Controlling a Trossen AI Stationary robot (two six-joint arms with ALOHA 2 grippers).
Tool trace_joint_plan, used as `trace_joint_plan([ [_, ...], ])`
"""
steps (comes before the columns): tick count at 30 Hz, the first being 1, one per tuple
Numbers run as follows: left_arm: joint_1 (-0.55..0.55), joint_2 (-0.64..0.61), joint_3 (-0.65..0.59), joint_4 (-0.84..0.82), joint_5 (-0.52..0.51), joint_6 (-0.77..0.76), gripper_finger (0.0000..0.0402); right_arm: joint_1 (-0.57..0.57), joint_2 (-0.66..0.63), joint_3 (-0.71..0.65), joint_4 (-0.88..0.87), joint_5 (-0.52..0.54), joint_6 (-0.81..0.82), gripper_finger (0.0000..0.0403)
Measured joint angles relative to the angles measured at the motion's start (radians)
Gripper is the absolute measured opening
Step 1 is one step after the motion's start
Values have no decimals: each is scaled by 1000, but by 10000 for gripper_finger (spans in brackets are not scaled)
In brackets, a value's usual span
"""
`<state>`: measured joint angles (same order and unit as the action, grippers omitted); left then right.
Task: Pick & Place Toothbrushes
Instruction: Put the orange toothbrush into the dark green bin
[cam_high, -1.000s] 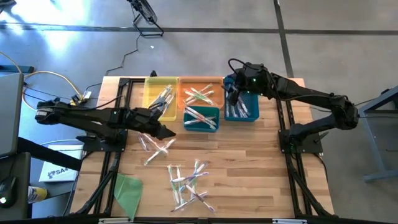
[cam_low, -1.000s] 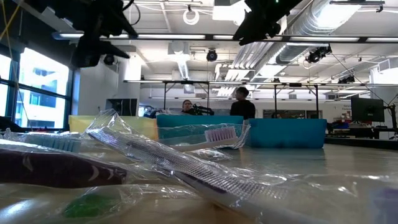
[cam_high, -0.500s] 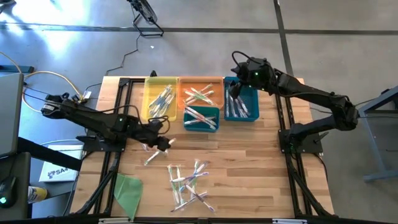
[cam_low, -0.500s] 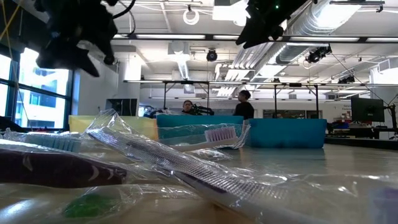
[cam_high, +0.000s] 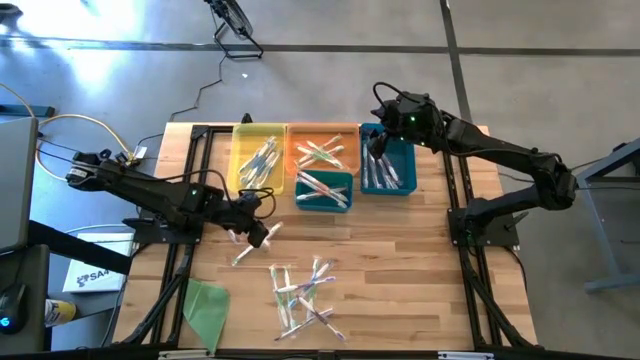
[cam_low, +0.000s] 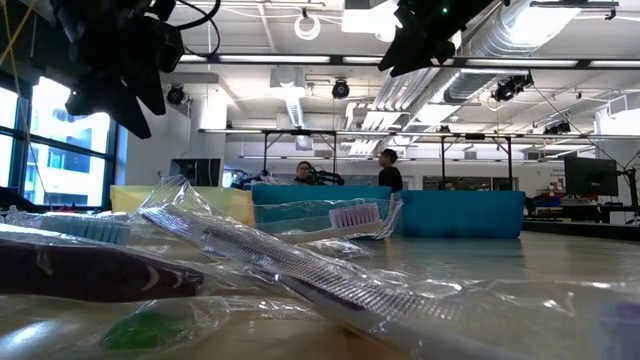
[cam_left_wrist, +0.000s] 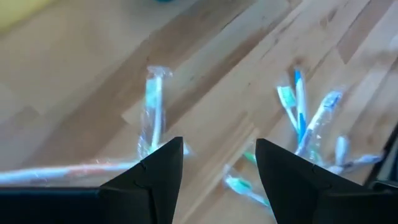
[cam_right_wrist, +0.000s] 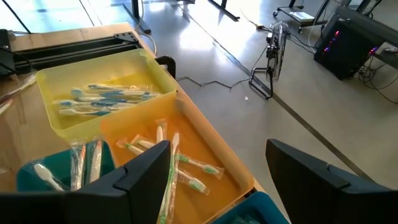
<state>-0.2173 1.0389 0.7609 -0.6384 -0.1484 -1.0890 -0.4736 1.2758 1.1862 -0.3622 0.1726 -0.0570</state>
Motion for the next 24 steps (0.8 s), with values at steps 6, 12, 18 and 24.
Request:
trace_joint_plan([
  [6,85,0,0,-25,56,247,198,0,0,0,0,2,-30,258],
  [12,199,0,0,-24,157,545,198,-1,0,0,0,11,-49,258],
  [18,288,0,0,-78,184,795,198,-29,0,0,0,9,-53,258],
  [24,338,0,0,-131,183,972,198,-85,0,0,0,9,-23,258],
])
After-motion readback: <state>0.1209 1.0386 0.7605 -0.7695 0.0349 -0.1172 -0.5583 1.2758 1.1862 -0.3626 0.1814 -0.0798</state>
